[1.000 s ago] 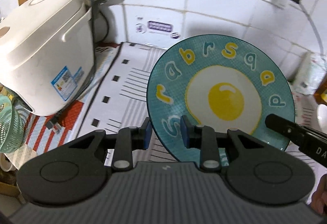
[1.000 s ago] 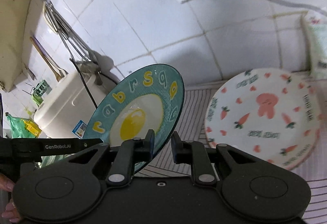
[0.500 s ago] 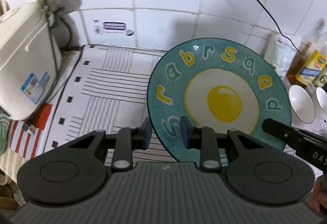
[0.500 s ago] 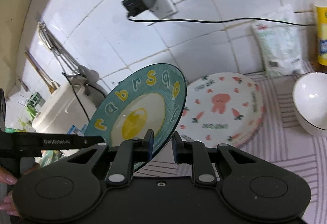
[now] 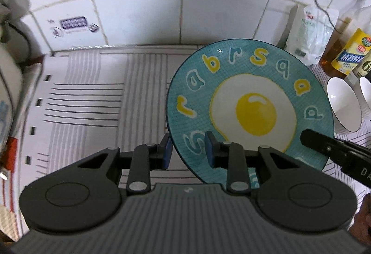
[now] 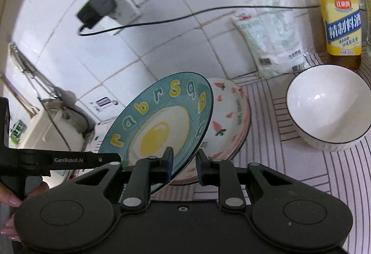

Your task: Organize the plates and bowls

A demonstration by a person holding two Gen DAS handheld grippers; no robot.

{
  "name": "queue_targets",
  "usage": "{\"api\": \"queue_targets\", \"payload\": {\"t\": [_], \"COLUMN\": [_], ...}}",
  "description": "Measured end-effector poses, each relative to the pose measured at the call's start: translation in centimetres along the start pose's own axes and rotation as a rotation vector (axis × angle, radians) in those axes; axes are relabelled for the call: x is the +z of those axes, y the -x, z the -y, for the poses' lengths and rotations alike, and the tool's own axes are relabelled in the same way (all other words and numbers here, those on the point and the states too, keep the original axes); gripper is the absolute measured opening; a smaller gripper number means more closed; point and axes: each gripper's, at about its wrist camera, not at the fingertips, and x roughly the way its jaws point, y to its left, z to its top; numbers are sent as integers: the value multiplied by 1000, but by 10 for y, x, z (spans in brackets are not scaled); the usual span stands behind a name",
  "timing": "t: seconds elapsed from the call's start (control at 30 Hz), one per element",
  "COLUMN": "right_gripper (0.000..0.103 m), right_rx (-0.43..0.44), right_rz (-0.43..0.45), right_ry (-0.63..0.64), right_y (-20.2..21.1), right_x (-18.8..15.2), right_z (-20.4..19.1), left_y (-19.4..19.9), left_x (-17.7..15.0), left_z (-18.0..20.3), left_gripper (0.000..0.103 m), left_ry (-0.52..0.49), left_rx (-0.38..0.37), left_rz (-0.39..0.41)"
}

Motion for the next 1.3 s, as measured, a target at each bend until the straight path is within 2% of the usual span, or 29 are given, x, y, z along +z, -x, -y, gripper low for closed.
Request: {"api": "queue_targets", "payload": {"t": [0.1,0.27,0.53,0.63,0.8,1.0,1.1,1.3], "right_gripper": [26,26,27,32,32,35,39,38], "right_rx": [-8,-42,-130,-132,-182,-284,-350,-371], "right_rz": [-12,-31,-84,-110,-135,-169,-178,-167], "right_ry": [-31,-55,-32,-30,-11,88,111,110], "right_y": [-8,-14,-26,-25,-32,-38,-43,-50], "right_x": [2,1,6,7,8,10,9,10], "right_z": [13,19,6,-1,-8,-27,-31,-29], "left_y": [-16,-27,-36,-38,-39,-38,-36,-36], "left_x": [2,7,21,26,27,24,21,21], "left_z": [3,9,15,14,17,18,25,22], "left_gripper": [28,27,28,27,27,28,28,28], "left_ry": [-6,-40,-88,-88,-100,-91,-111,-87], "left_rx": [-17,-17,32,29,40,25,43,49], "left_rz": [-43,-56,-92,-108,-102,-102,-97,-101]}}
